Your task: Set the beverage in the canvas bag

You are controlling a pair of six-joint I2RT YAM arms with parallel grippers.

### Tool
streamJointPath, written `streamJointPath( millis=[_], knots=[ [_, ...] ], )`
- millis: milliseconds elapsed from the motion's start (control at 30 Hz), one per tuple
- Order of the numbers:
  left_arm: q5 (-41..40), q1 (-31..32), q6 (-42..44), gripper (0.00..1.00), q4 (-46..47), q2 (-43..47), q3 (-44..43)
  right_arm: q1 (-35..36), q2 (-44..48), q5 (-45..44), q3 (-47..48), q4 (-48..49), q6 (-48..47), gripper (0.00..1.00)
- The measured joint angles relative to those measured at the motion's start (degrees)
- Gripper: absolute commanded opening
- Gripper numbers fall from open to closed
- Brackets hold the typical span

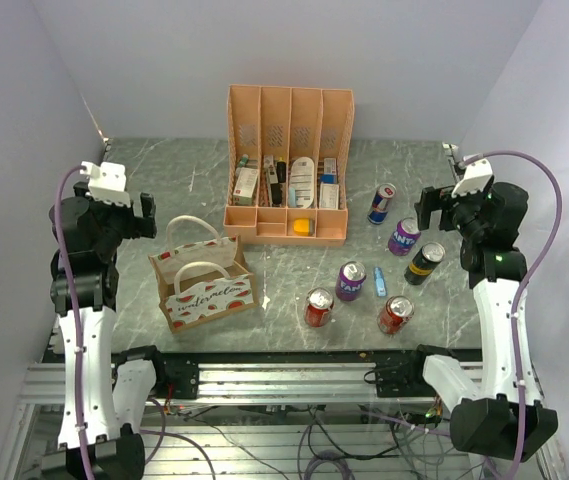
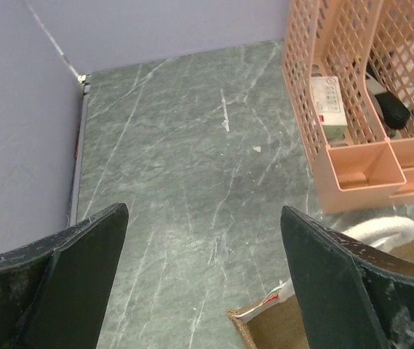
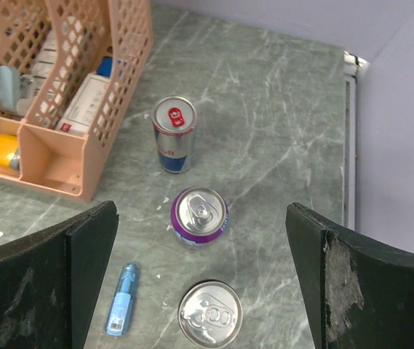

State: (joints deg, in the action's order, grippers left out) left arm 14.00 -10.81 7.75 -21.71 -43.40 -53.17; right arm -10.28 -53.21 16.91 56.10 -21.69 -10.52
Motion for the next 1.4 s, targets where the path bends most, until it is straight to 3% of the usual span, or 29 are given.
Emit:
streamJointPath(
  millis=[167,533,633,833,967,1167,1300,1333,1400],
  knots=[
    [6.1,-0.1,7.0,0.93,-2.2,-2.9,0.0,0.0,-1.1,5.3,0.5,-0.2,-1.7,1.0],
    [14.6,2.5,28.3,0.77,-20.5,-13.4,-3.3,0.0,-2.4,14.2,-1.3,0.0,-2.8,1.0],
    [13.5,4.9,32.8,0.74,-25.2,-16.6,-6.6,0.0,-2.4,15.2,-1.9,0.0,-3.3,1.0],
    [3.3,6.1,39.6,0.81,-32.3,-19.5,-16.1,0.0,-2.4,16.6,-2.7,0.0,-3.7,1.0],
    [1.0,6.1,44.9,0.83,-41.9,-19.5,-25.6,0.0,-2.6,17.2,-2.9,0.0,-3.7,1.0],
    [5.1,7.6,46.4,0.78,-48.2,-18.8,-29.0,0.0,-2.9,18.3,-2.9,0.0,-3.9,1.0],
    [6.8,13.4,42.4,0.73,-46.9,-22.1,-28.9,0.0,-2.9,18.9,-3.0,0.0,-3.9,1.0],
    [6.6,16.1,40.9,0.67,-45.7,-23.5,-28.8,0.0,-2.9,19.1,-3.1,0.0,-3.9,1.0],
    [6.1,20.5,38.1,0.32,-43.0,-25.9,-28.0,0.0,-2.9,19.6,-3.4,0.0,-3.9,1.0]
  ],
)
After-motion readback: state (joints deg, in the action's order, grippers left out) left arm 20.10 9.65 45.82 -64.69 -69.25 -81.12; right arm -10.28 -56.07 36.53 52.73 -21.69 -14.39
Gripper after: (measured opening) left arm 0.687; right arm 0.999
